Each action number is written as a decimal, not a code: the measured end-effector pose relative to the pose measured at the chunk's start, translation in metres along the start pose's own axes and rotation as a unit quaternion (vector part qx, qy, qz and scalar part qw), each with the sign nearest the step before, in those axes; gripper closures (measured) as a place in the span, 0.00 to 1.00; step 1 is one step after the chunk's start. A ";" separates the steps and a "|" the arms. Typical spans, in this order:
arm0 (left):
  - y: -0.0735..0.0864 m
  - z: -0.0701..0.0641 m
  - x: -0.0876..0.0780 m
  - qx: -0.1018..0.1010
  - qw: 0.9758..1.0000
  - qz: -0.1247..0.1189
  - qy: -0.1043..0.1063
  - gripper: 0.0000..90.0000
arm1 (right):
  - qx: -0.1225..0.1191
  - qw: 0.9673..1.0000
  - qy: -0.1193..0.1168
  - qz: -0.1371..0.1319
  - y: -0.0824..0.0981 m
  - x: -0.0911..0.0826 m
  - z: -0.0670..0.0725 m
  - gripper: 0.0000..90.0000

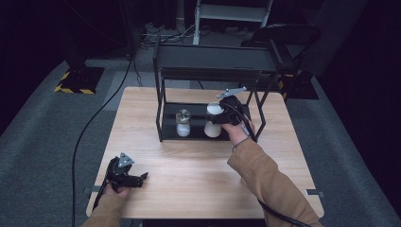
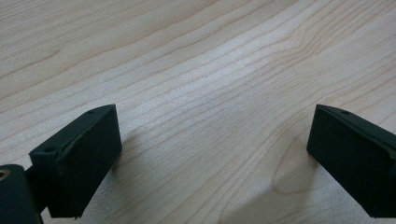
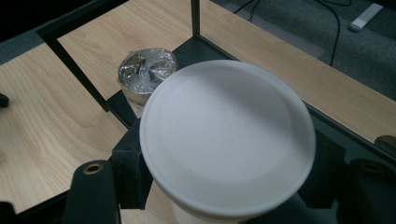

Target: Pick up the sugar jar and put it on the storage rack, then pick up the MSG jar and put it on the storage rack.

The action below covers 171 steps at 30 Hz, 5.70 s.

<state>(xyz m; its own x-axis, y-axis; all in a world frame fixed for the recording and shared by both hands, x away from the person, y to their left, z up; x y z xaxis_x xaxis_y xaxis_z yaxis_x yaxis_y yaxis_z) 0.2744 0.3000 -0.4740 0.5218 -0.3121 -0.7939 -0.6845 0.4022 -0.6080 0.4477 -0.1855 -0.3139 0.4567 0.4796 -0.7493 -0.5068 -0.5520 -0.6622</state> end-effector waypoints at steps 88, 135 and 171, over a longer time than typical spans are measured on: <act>0.000 0.000 0.000 0.001 1.000 0.000 -0.001 0.03 | 0.024 0.999 0.032 -0.007 0.098 -0.110 0.007 0.10; -0.001 -0.001 0.000 -0.001 1.000 0.001 -0.002 0.02 | 0.041 0.999 0.001 -0.024 0.205 -0.132 0.019 0.06; -0.001 -0.004 0.000 -0.004 1.000 0.003 -0.004 0.01 | 0.001 1.000 0.005 -0.012 0.225 -0.093 0.019 0.38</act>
<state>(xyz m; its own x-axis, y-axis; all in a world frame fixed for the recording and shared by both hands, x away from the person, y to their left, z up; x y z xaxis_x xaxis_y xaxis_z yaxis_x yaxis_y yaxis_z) 0.2732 0.2958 -0.4735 0.5208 -0.3030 -0.7981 -0.6925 0.3967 -0.6026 0.2772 -0.3417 -0.3936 0.4770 0.4859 -0.7324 -0.4970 -0.5382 -0.6807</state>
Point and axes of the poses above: each handheld gripper's, and its own axes: x roughly forward along the jaws, y roughly out of its underside, z roughly to its left, the point moved 2 cm from there along x, roughly forward along the jaws, and after that the axes turned 7 degrees about z, right-handed, at the moved point
